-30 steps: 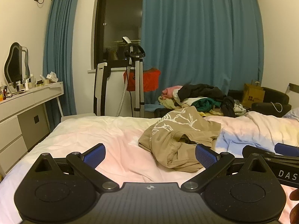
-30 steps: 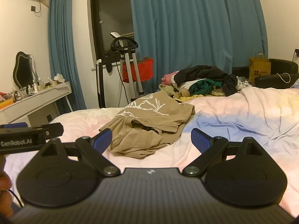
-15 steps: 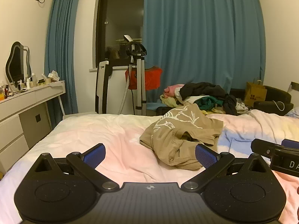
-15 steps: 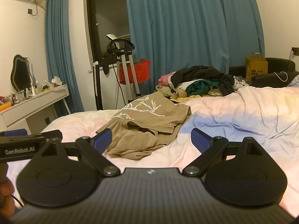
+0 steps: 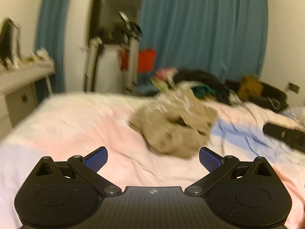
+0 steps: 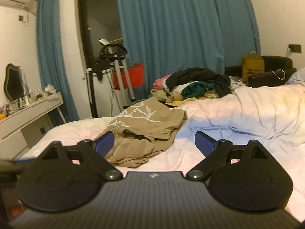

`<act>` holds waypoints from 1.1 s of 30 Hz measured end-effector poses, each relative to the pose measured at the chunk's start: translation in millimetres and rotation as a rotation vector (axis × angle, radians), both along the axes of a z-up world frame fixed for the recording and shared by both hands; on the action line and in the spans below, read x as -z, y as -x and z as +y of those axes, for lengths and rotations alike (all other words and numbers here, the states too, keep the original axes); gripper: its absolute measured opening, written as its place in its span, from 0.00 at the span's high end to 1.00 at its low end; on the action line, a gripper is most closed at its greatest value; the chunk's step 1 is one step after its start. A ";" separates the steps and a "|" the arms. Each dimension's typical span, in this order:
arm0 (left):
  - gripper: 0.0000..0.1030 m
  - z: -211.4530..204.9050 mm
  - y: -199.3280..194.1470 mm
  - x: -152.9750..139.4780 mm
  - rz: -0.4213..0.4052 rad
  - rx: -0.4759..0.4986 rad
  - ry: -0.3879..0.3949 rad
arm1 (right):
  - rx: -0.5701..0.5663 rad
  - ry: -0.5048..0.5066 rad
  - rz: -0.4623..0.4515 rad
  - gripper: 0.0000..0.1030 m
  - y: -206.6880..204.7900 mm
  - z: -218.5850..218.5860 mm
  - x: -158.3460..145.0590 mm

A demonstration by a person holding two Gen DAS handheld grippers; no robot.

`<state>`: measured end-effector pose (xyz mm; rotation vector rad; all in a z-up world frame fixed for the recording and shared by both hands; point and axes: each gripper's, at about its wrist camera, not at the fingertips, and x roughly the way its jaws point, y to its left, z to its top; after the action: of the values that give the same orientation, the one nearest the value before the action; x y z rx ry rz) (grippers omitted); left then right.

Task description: Fold clothes

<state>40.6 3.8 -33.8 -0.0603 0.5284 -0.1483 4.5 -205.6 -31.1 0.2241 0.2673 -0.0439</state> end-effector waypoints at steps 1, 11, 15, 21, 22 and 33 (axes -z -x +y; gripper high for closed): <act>0.00 -4.6 -11.2 5.8 0.032 0.016 0.003 | 0.012 -0.010 0.000 0.10 -0.9 -2.8 -0.2; 0.00 -52.9 -141.0 67.4 0.173 0.048 0.024 | 0.115 -0.105 0.047 0.10 -31.6 -35.3 23.1; 0.01 -53.9 -181.6 89.6 0.178 -0.022 0.112 | 0.128 -0.080 0.074 0.10 -52.7 -39.7 38.1; 0.53 -36.7 -199.2 92.5 0.129 -0.044 0.165 | 0.116 -0.026 0.101 0.10 -84.8 -40.3 58.1; 0.65 -32.8 -200.1 89.5 0.129 -0.036 0.148 | 0.117 -0.030 0.099 0.10 -87.2 -41.7 60.0; 0.83 24.9 -126.6 -14.5 -0.176 0.123 -0.069 | 0.113 -0.023 0.034 0.10 -84.7 -38.1 58.5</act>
<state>167.2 28.7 -19.2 0.0519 0.3613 -0.2526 89.2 -243.7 -89.6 0.2618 0.2891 -0.1571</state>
